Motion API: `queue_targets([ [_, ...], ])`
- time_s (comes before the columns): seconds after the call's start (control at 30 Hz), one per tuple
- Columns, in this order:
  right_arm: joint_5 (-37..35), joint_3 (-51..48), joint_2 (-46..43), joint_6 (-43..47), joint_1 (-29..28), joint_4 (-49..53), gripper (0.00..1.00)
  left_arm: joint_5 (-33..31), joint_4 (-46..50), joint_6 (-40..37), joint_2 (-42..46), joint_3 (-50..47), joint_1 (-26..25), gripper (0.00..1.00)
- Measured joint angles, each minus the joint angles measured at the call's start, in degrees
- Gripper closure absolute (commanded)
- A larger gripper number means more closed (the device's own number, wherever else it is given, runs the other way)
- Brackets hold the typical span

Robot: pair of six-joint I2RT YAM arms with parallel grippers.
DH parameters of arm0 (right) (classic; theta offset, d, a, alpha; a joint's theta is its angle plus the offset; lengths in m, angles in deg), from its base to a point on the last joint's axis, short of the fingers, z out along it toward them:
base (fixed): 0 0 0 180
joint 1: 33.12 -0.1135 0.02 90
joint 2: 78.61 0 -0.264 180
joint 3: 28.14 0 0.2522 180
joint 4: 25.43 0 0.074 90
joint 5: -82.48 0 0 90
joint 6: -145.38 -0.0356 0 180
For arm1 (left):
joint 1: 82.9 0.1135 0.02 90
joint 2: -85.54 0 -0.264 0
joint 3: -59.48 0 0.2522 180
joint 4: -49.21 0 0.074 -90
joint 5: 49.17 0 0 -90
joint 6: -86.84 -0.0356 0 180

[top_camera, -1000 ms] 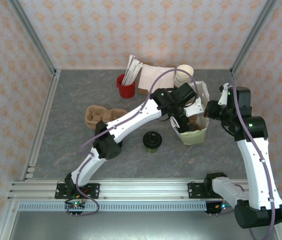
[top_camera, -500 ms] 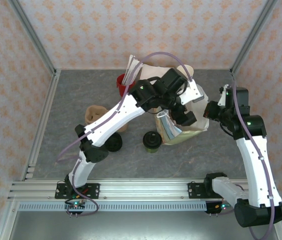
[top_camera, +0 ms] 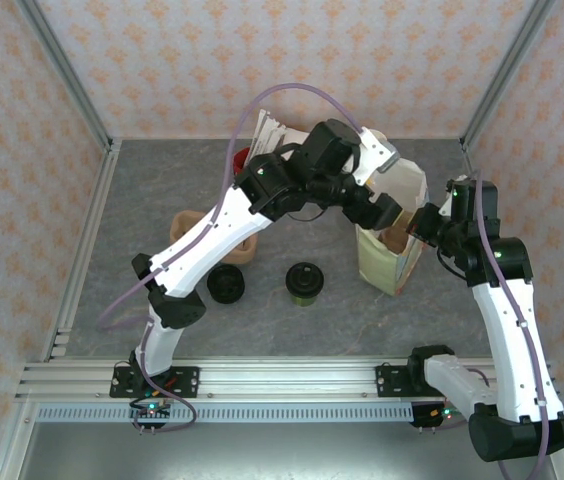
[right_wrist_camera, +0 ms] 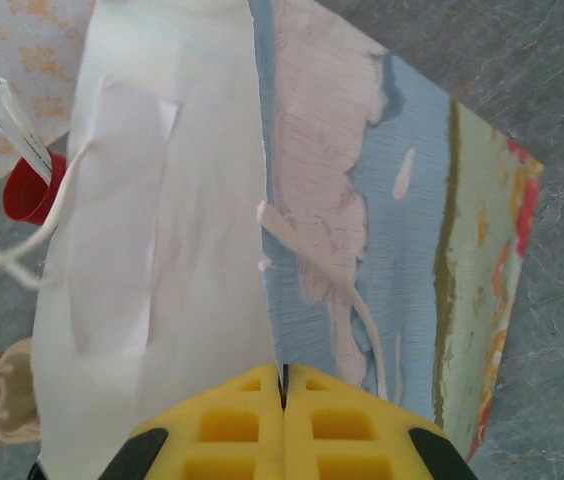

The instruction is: Pack the takeout coffee

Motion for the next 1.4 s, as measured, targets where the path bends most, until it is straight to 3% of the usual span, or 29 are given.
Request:
queue_targets([
  [0.2, 2.4, -0.7, 0.1, -4.7, 0.0, 0.0, 0.96, -1.7, 0.1, 2.3, 2.7, 0.0, 3.4, 0.11],
  [0.27, 3.5, -0.8, 0.5, -6.2, 0.0, 0.0, 0.86, -2.1, 0.1, 2.5, 3.6, -0.1, 5.2, 0.11],
  [0.33, 4.2, -0.7, 1.3, -7.5, 0.0, -0.2, 0.66, -2.1, 0.1, 2.7, 4.5, -0.2, 7.7, 0.11],
  [0.4, 4.2, -0.7, 2.2, -8.6, 0.0, -0.3, 0.54, -2.3, -0.1, 2.9, 5.4, -0.6, 10.4, 0.11],
  [0.57, 1.2, 3.0, 4.7, -8.7, 0.0, 2.8, 0.42, -5.2, -0.8, 1.9, 7.8, -3.5, 15.4, 0.10],
  [0.8, -7.2, 15.7, 9.8, -5.1, 0.0, 9.7, 0.31, -9.1, -5.6, 0.5, 11.6, -10.7, 15.1, 0.12],
  [1.0, -10.7, 21.4, 16.6, -1.9, 0.0, 13.0, 0.28, -10.8, -9.3, 1.0, 14.7, -19.8, 14.9, 0.13],
  [1.27, -9.7, 16.7, 20.2, -0.4, 0.0, 13.5, 0.30, -12.6, -10.9, 2.7, 16.5, -25.1, 14.9, 0.14],
  [1.4, -8.8, 13.0, 21.0, 0.9, 0.0, 13.0, 0.55, -12.7, -10.9, 2.9, 16.6, -24.4, 14.9, 0.14],
])
